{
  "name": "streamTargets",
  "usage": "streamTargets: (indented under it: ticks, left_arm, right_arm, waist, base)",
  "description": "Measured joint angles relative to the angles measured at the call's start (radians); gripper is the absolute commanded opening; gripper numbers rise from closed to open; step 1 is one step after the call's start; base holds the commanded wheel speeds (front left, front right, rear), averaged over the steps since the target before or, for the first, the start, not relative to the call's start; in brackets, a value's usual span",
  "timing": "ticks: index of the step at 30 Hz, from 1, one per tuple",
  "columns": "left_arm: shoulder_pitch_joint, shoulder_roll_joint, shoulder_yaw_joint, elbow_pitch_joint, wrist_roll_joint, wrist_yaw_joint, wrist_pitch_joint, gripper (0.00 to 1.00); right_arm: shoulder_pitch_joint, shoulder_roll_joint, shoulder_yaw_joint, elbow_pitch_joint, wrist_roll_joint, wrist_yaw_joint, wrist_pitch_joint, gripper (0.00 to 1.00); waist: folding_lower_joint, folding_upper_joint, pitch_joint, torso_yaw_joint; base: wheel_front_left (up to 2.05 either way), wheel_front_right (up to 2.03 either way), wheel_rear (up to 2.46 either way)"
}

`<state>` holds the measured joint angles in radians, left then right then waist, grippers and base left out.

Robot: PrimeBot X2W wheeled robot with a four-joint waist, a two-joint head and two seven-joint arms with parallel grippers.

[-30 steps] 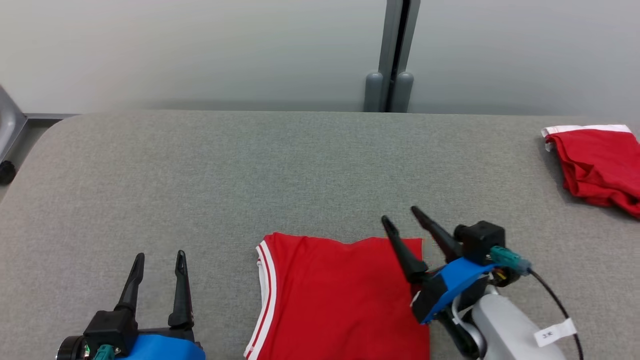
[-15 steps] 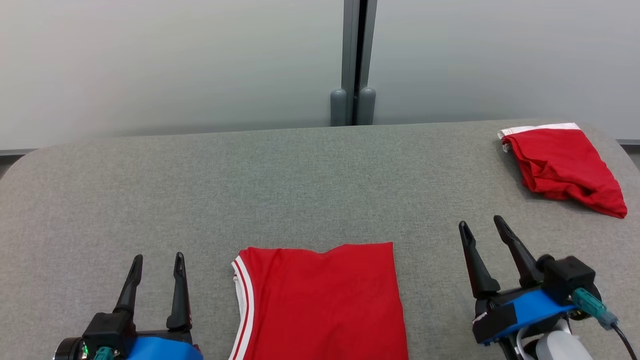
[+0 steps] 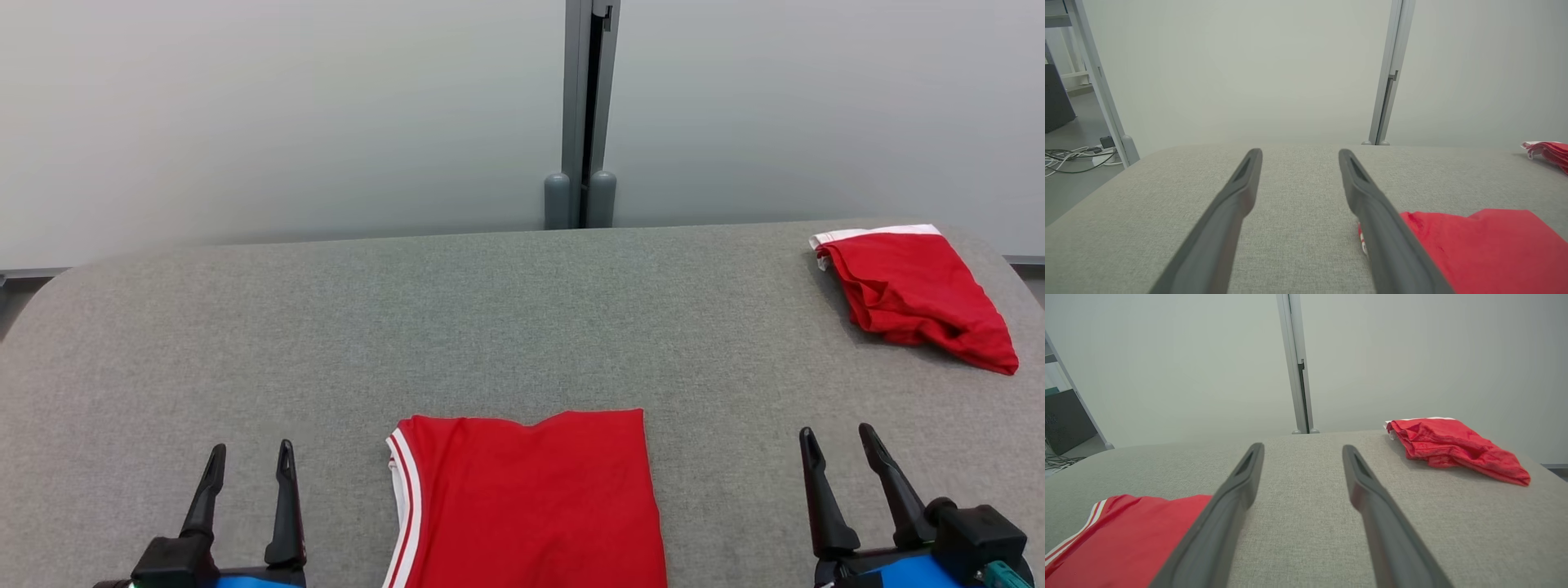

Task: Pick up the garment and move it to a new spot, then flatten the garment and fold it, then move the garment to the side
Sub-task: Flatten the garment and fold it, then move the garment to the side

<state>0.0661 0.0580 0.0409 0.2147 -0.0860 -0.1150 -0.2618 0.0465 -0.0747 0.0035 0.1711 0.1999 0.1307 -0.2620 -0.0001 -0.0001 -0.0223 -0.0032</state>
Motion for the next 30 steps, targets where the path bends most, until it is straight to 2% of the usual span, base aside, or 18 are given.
streamTargets:
  ticks: [30]
  left_arm:
    - [0.013,0.010,-0.009,0.003,-0.001,0.016,0.000,1.00]
  right_arm:
    - [0.034,0.023,0.002,-0.009,-0.043,0.000,0.039,1.00]
  waist:
    - [0.0000,0.0000,-0.008,0.020]
  base:
    - [0.00,0.00,0.00]
